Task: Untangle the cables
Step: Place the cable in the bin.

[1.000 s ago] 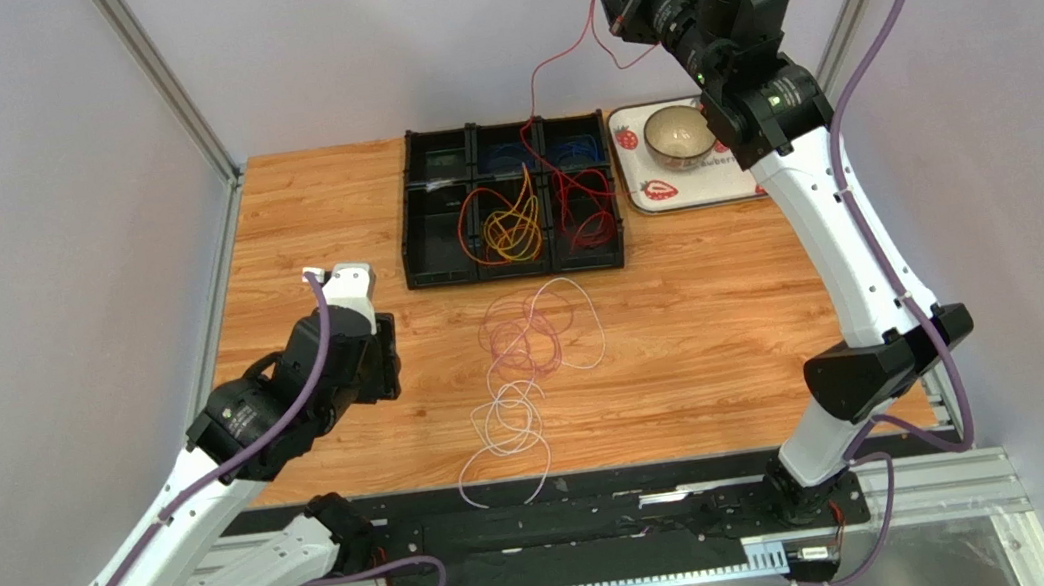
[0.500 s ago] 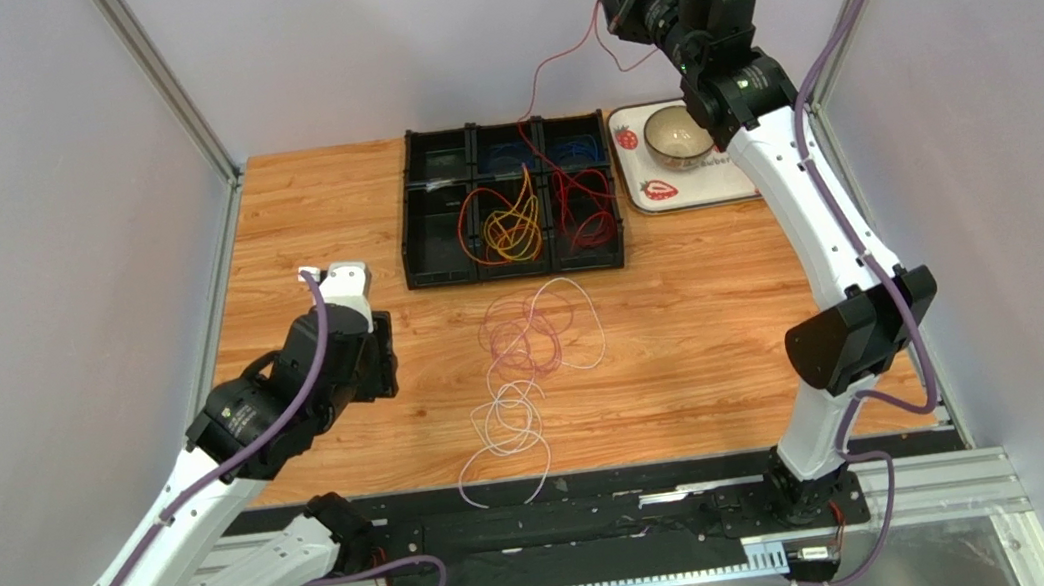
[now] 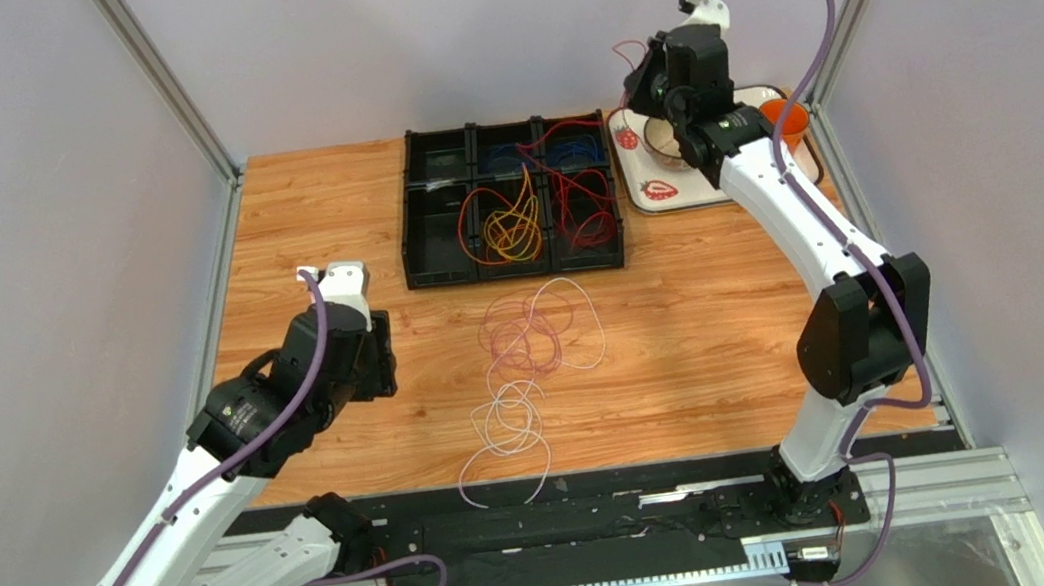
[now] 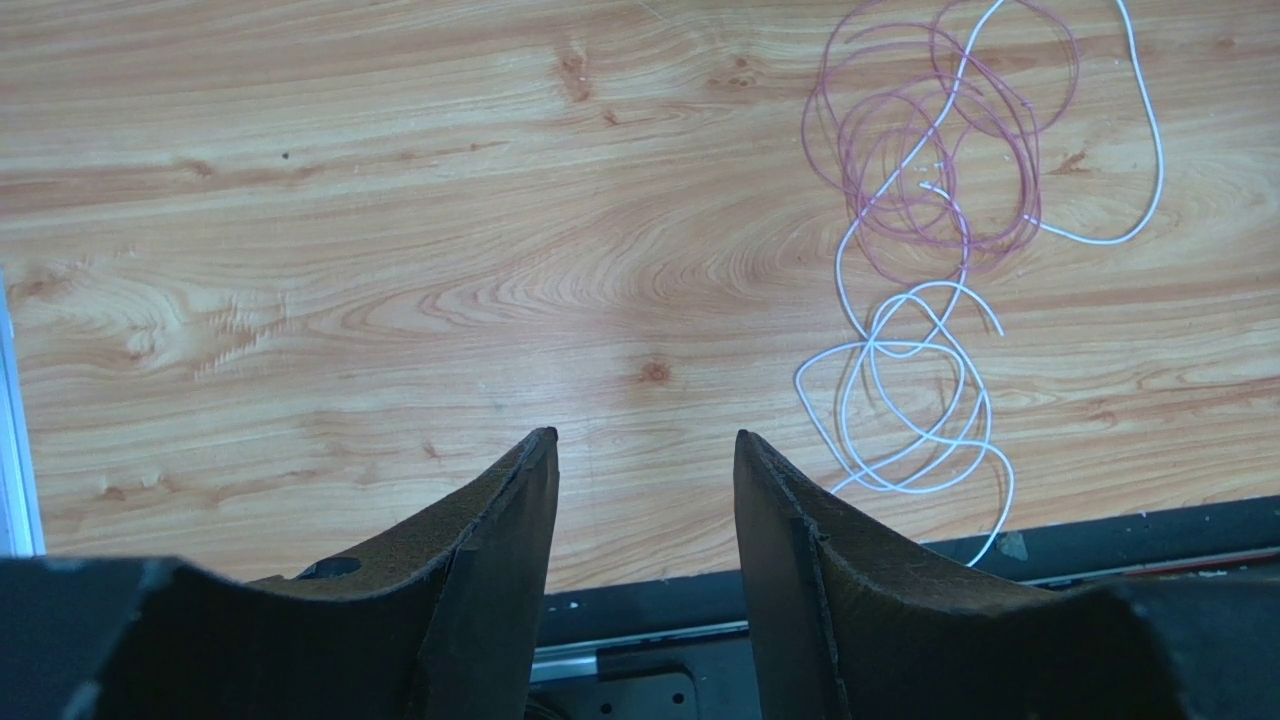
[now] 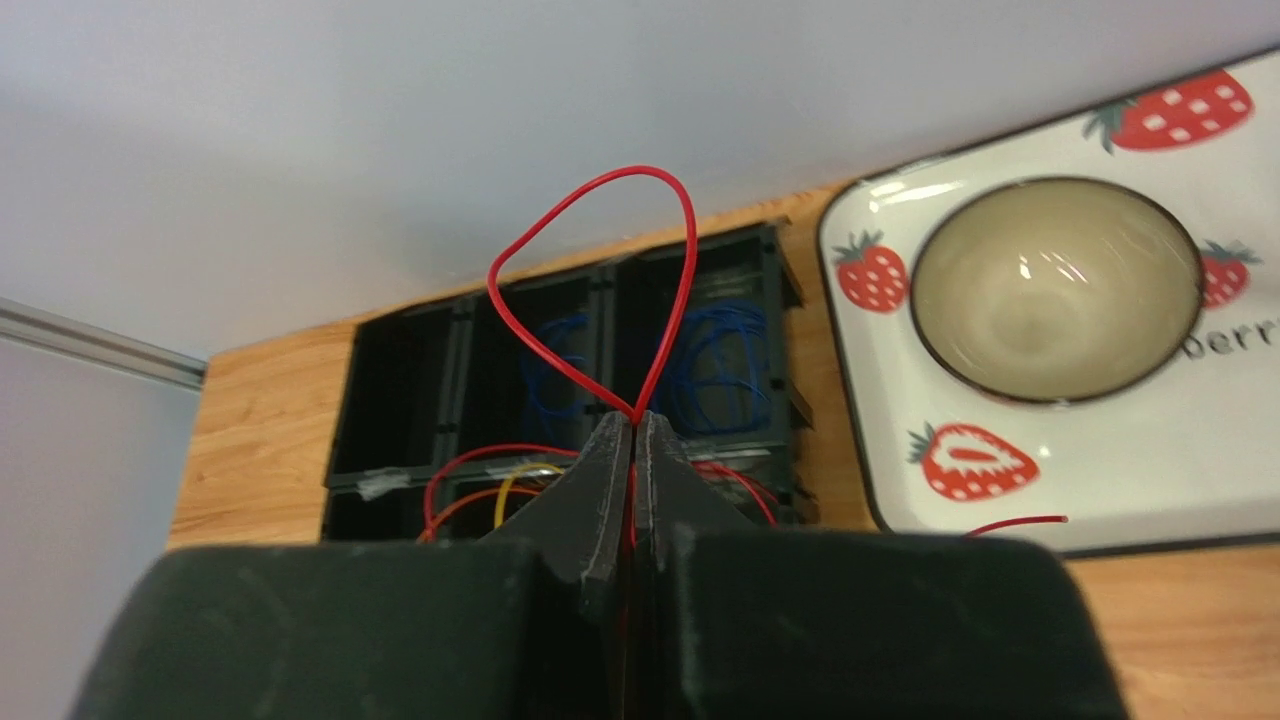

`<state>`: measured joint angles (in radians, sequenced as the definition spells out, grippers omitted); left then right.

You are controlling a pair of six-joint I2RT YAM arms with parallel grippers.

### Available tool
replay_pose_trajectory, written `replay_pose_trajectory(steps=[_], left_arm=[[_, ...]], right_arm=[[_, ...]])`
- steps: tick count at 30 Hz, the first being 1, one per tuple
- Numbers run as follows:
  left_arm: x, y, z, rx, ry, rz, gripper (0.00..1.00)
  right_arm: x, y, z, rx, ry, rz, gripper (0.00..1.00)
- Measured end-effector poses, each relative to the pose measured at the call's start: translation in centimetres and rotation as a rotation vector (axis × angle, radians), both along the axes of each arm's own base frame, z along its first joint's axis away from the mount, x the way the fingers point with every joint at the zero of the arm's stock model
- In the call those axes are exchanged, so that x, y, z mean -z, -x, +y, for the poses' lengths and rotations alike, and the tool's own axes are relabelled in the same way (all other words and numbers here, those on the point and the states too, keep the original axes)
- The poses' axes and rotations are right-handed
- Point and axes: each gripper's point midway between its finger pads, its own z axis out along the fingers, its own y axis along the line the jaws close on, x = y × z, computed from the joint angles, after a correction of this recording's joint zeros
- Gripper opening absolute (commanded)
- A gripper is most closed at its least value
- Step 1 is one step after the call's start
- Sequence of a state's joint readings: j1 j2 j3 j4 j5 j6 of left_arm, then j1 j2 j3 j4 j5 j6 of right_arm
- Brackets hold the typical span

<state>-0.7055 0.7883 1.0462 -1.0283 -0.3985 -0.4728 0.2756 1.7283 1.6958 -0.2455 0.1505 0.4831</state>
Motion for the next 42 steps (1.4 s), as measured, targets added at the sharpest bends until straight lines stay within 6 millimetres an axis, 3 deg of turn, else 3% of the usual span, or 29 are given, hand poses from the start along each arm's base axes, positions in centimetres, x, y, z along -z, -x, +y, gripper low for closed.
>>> replay_pose_trajectory(steps=[4,11,16,19,24,28,32,36,42], left_arm=[[0.1,0.0,0.0,0.000,-0.001,0.003,0.55],[0.3,-0.1,0.0,-0.004,-0.006,0.013,0.55],[0.3,-0.1,-0.1,-0.003,-0.005,0.014,0.55],[0.3,-0.1,-0.1,-0.001,-0.004,0.017,0.55],[0.5,-0.2,-0.2,-0.001,-0.008,0.025,0.55],[0.5,-0.2,-0.2,-0.001,-0.008,0.025,0.55],[0.5,-0.2,-0.2,-0.001,-0.009,0.026,0.55],[0.6,-0.2,-0.2,-0.001,-0.011,0.028,0.55],[0.6,-0.2,-0.2,-0.002,-0.011,0.028,0.55]], right_arm=[[2.1,1.7,-1.4,0.038,0.022,0.044,0.00],[2.8,6.0,-3.1,0.076,0.008,0.055,0.00],[5.1,8.9,-6.1,0.201,0.019,0.102,0.00],[6.5,10.1,-7.8,0.264,0.022,0.146,0.00],[8.6,10.9,-8.5,0.302,0.016,0.216,0.00],[10.6,11.1,-7.7,0.284,0.025,0.280,0.00],[11.7,11.3,-5.2,0.199,0.038,0.315,0.00],[10.9,10.7,-2.4,0.090,0.000,0.298,0.00],[9.9,8.1,1.1,-0.040,-0.090,0.253,0.00]])
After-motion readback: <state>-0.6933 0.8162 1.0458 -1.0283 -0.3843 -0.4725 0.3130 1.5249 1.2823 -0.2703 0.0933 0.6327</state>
